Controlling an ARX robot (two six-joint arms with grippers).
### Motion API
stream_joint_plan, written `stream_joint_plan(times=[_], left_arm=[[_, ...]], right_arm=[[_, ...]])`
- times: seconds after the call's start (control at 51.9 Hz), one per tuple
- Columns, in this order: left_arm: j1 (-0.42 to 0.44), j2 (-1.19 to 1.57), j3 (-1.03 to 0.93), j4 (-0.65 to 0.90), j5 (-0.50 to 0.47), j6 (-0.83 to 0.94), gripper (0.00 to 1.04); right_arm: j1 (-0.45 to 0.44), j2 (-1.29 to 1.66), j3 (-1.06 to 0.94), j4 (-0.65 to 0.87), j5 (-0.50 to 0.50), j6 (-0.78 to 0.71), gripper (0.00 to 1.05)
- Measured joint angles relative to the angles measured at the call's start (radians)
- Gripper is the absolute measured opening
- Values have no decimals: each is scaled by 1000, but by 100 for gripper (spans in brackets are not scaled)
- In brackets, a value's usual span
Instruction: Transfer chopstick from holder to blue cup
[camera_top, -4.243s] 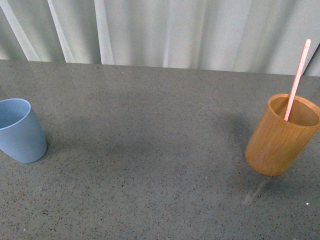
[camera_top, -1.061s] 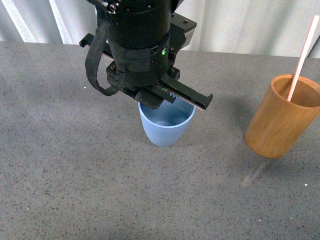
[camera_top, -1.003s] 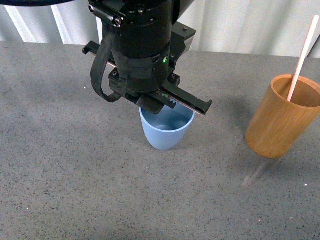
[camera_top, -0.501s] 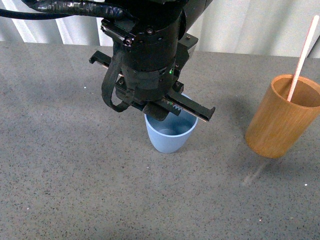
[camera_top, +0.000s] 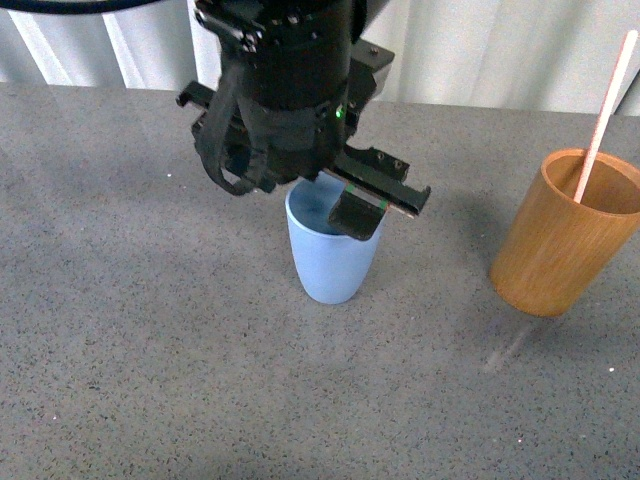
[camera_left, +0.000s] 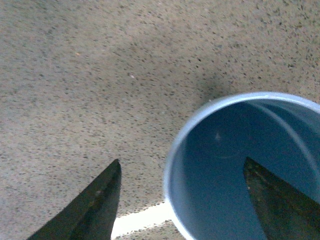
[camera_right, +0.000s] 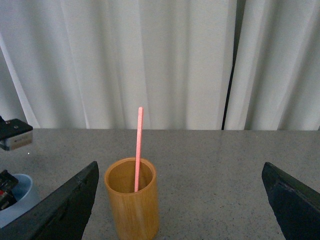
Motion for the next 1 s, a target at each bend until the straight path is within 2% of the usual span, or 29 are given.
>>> stream_joint_plan(times=[0.135, 0.27, 0.521, 0.714, 0.771, 0.887, 1.003], left_arm=[[48, -63, 6, -12, 2, 13, 99], [97, -181, -58, 56, 26, 11, 98], [175, -517, -364, 505, -15, 4, 98], [180, -525, -391, 527, -26, 5, 98], [184, -531, -494, 773, -87, 8, 88], [216, -592, -703, 1152, -67, 8, 70], [268, -689, -854, 1316, -35, 8, 52]], right_arm=[[0, 0, 0, 0, 0, 0, 95], [0, 0, 0, 0, 0, 0, 95], [0, 0, 0, 0, 1, 0, 95], [0, 0, 0, 0, 0, 0, 95], [0, 0, 0, 0, 0, 0, 95], [0, 0, 0, 0, 0, 0, 95], [0, 0, 0, 0, 0, 0, 95]])
